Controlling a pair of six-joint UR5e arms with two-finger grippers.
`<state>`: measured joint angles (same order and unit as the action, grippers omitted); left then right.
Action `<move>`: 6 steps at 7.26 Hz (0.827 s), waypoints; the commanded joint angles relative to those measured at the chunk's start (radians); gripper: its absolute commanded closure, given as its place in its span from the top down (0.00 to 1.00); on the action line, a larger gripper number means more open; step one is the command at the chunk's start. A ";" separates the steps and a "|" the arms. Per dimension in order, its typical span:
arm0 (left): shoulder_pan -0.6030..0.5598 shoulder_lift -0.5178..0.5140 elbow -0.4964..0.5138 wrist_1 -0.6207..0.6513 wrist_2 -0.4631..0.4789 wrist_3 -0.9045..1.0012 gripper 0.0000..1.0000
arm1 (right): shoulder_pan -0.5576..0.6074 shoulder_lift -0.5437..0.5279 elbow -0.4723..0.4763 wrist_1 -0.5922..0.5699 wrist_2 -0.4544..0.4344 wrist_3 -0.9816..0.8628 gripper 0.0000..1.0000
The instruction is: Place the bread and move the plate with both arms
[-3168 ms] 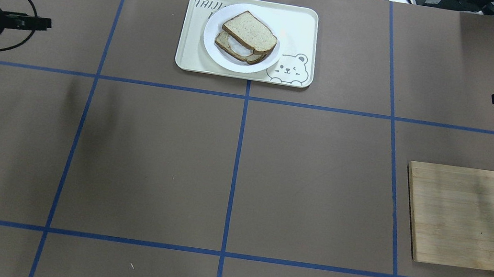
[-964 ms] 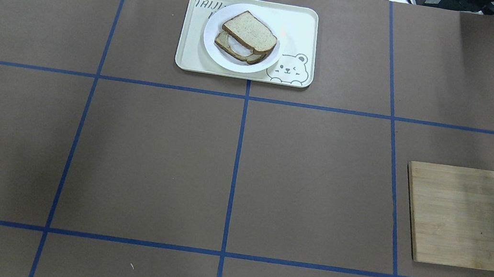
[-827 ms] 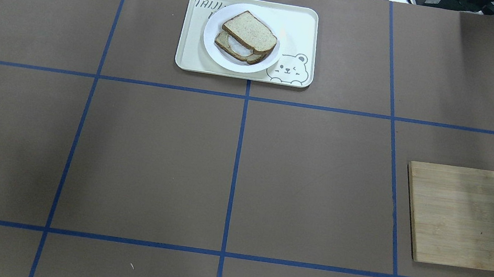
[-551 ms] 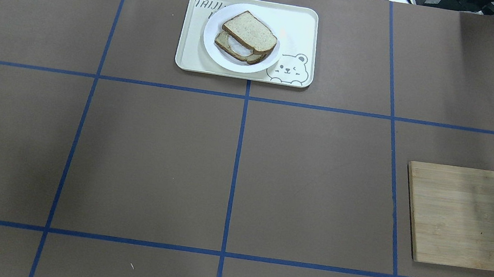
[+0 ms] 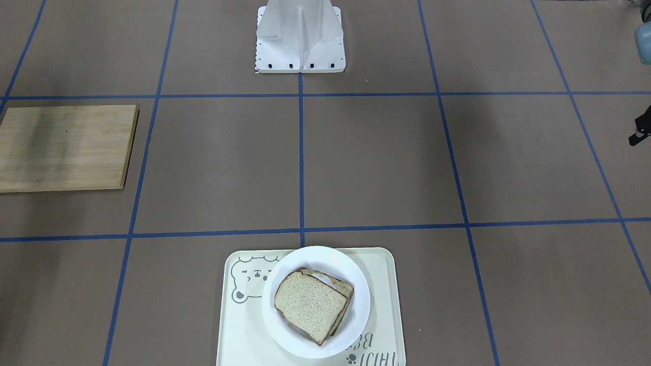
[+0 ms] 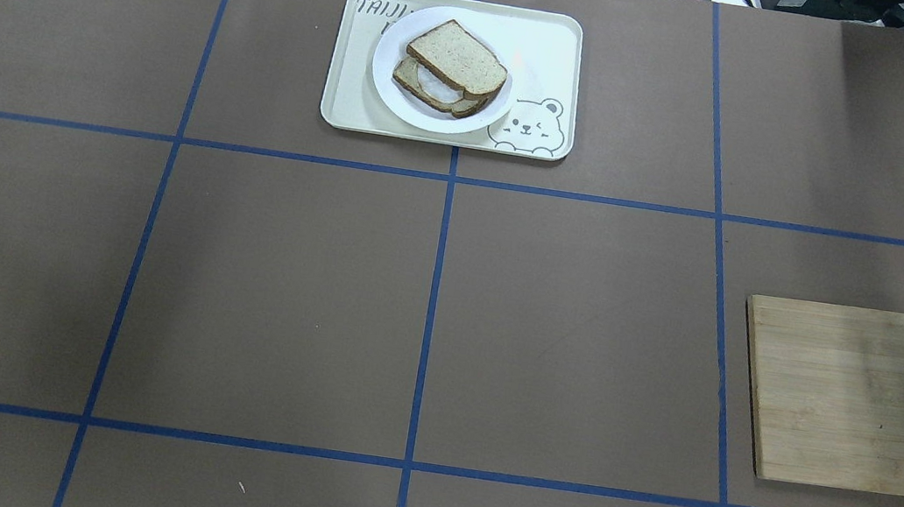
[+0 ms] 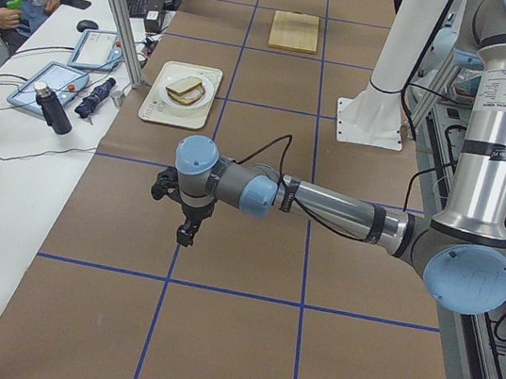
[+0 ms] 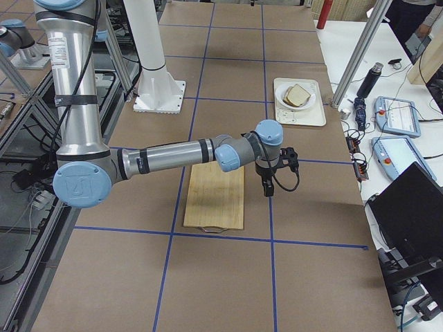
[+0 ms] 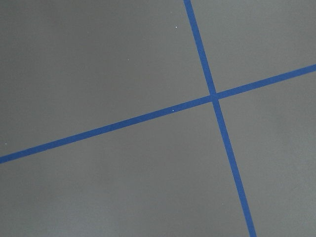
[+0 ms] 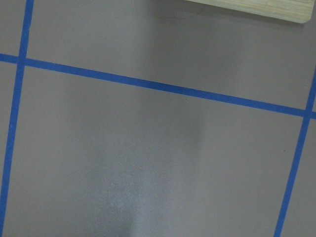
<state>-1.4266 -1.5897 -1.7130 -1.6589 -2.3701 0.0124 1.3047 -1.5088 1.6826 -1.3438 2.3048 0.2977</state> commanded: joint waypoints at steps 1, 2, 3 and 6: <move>-0.003 0.004 0.007 0.010 0.000 0.001 0.99 | 0.020 0.001 0.008 -0.065 0.018 -0.012 1.00; -0.005 0.005 0.003 0.010 0.000 0.001 0.99 | 0.016 0.005 0.022 -0.140 0.018 -0.062 1.00; -0.006 0.008 0.003 0.007 0.000 0.010 0.99 | 0.045 0.021 0.026 -0.202 0.015 -0.166 1.00; -0.005 0.037 -0.036 0.008 0.000 0.001 0.99 | 0.038 0.019 0.037 -0.235 -0.010 -0.187 1.00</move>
<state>-1.4323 -1.5583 -1.7395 -1.6507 -2.3690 0.0190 1.3477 -1.4900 1.7169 -1.5703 2.3096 0.1190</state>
